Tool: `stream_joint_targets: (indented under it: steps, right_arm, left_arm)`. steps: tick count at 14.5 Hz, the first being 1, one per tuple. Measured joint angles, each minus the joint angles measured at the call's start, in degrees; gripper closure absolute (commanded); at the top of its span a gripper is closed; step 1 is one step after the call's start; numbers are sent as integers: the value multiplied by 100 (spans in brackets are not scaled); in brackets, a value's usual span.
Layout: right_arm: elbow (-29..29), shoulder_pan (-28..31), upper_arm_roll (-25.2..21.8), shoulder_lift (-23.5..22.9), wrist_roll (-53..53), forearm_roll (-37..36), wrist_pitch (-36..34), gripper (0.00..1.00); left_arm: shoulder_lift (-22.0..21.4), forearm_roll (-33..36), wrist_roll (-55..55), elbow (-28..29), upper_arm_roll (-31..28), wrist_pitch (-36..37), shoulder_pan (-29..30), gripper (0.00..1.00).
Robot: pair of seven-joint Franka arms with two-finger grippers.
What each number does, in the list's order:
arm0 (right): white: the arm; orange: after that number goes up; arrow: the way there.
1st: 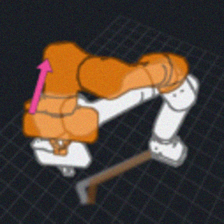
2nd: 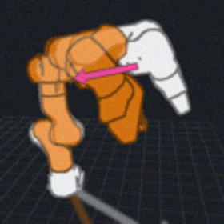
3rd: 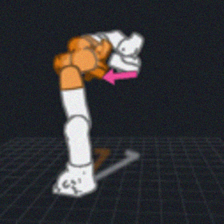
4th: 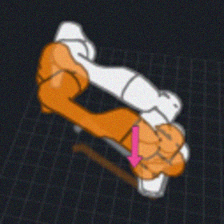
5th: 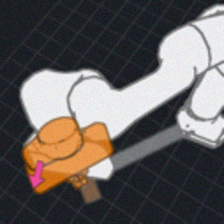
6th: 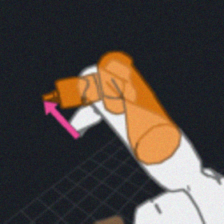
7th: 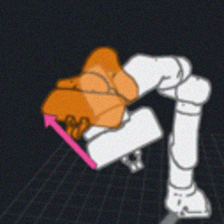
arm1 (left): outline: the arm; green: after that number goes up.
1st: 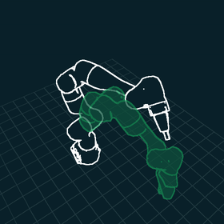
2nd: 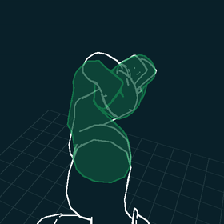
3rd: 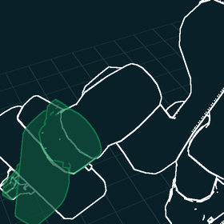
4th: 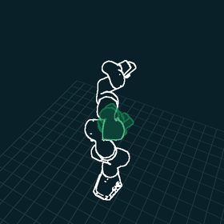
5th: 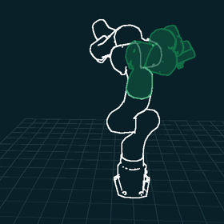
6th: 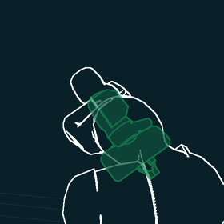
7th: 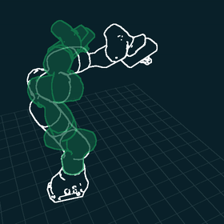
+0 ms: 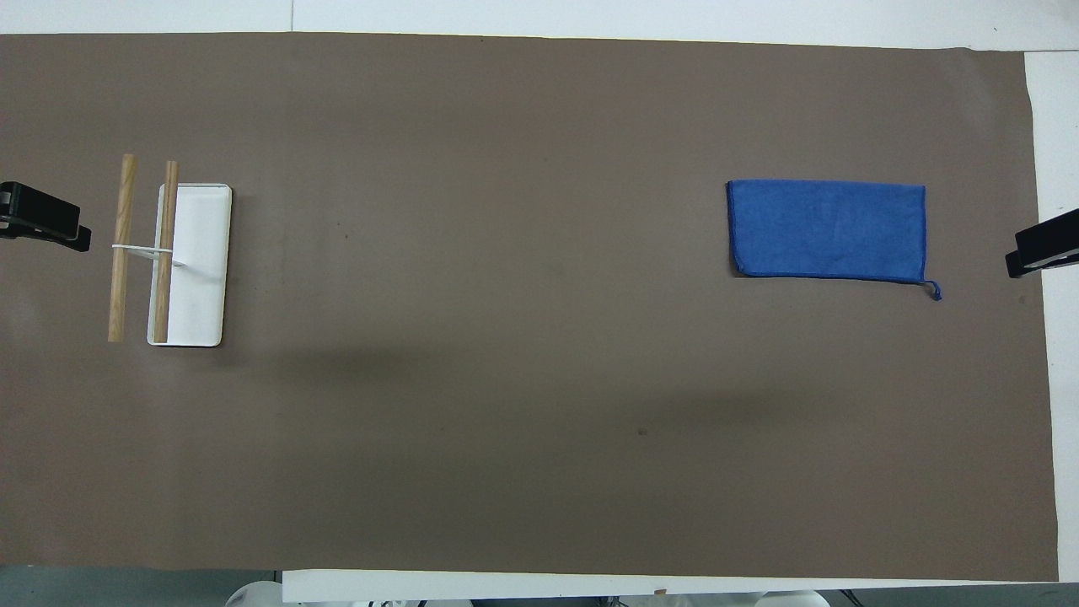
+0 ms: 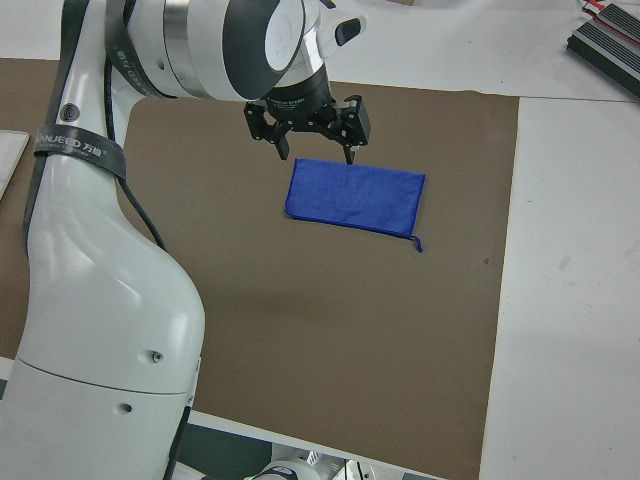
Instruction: Right arm passes towel to left arm to hang
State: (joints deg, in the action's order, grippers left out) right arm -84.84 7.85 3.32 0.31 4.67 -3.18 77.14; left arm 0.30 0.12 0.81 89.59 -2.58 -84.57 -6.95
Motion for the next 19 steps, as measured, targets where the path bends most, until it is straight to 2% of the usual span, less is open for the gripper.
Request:
stream_joint_targets:
  steps: [10,12,14,19]
  right_arm:
    - [-22,2,1,4,267,8,136,0]
    - [-271,-68,19,-7,392,37,779,0]
    - [-775,-213,41,-134,396,41,1578,0]
    - [-1722,-106,30,-1258,397,139,3647,0]
  left_arm:
    - [0,0,0,0,0,-2,0,0]
    - [0,0,0,0,0,-2,0,0]
    - [0,0,0,0,0,-2,0,0]
    - [0,0,0,0,0,-2,0,0]
